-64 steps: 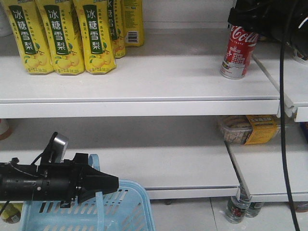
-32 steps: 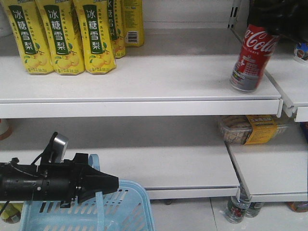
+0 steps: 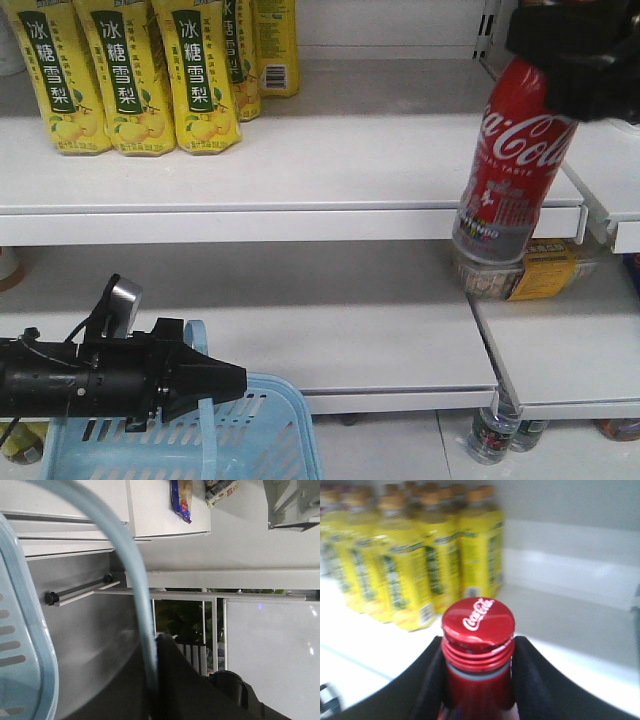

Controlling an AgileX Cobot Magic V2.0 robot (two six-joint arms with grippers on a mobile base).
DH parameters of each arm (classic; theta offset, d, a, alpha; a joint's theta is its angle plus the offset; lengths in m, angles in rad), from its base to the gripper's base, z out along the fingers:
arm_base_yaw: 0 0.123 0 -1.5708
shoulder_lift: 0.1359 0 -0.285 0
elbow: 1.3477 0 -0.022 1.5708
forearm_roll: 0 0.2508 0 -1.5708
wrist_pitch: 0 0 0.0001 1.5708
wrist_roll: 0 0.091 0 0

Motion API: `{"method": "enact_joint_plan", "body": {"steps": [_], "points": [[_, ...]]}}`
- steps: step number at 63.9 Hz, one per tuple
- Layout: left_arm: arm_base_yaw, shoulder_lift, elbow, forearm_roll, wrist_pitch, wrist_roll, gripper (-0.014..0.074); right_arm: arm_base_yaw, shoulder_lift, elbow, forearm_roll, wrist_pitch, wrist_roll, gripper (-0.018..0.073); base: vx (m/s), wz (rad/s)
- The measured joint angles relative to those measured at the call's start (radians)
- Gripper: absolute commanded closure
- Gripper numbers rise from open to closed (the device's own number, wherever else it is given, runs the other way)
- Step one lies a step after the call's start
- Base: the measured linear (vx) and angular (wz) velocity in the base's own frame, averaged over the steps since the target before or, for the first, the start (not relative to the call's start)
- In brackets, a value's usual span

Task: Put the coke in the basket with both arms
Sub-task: 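Lift the bottle off the shelf and lower it toward the basket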

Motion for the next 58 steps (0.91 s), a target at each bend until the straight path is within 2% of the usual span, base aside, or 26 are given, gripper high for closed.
{"method": "enact_joint_plan", "body": {"steps": [11,20,27,39,51,58], "points": [[0.0,0.0,0.0,0.0,0.0,0.0,0.0602,0.086,-0.01,0.063,0.029,0.092,0.007,0.0564,0.0,0.0],[0.0,0.0,0.0,0.0,0.0,0.0,0.0602,0.115,-0.009,0.208,0.117,0.089,0.016,0.0564,0.0,0.0],[0.0,0.0,0.0,0.0,0.0,0.0,0.0602,0.117,0.001,0.333,0.237,0.015,0.018,0.0564,0.0,0.0],[0.0,0.0,0.0,0.0,0.0,0.0,0.0602,0.119,0.06,0.507,0.449,-0.201,-0.003,0.0564,0.0,0.0],[0.0,0.0,0.0,0.0,0.0,0.0,0.0602,0.126,0.159,0.544,0.598,-0.308,-0.029,0.0564,0.0,0.0],[0.0,0.0,0.0,0.0,0.0,0.0,0.0602,0.173,0.214,0.545,0.659,-0.39,-0.045,0.0564,0.0,0.0]]}}
